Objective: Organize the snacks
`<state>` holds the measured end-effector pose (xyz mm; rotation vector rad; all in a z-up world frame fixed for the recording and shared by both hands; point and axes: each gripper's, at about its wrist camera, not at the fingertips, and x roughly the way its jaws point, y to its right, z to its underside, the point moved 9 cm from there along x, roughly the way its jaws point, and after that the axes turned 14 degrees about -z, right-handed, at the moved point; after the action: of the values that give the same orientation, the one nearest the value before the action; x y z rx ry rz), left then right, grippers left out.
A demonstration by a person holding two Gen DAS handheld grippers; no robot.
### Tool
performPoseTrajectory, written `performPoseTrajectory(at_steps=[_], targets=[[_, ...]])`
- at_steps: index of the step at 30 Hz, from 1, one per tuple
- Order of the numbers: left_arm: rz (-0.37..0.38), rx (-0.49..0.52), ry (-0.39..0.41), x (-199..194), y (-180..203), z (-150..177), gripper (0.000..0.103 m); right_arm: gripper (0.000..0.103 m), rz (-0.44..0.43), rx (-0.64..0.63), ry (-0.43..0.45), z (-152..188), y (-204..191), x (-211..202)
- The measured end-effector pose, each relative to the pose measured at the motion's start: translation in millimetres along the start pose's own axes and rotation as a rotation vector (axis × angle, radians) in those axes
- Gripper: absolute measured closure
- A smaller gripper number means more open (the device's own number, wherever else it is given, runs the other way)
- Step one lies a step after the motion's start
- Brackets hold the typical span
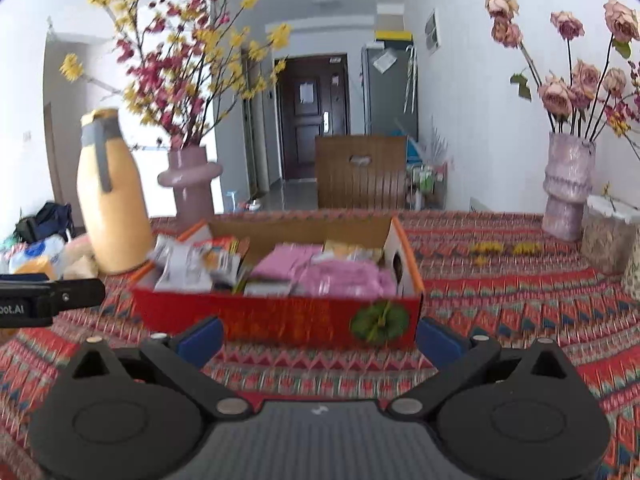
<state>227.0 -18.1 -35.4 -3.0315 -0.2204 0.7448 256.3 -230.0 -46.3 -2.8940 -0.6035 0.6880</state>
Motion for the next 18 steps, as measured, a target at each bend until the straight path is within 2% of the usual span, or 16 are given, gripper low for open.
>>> performPoseTrajectory(at_steps=[8, 18], targets=[[0.036, 0.015, -0.071, -8.7, -2.6, 35.6, 0.000, 0.000, 0.001, 0.033, -0.086, 37.2, -6.3, -13.5], [0.045, 0.017, -0.092, -8.8, -0.3, 45.0, 0.000, 0.000, 0.007, 0.052, -0.110, 50.5, -5.1, -17.7]])
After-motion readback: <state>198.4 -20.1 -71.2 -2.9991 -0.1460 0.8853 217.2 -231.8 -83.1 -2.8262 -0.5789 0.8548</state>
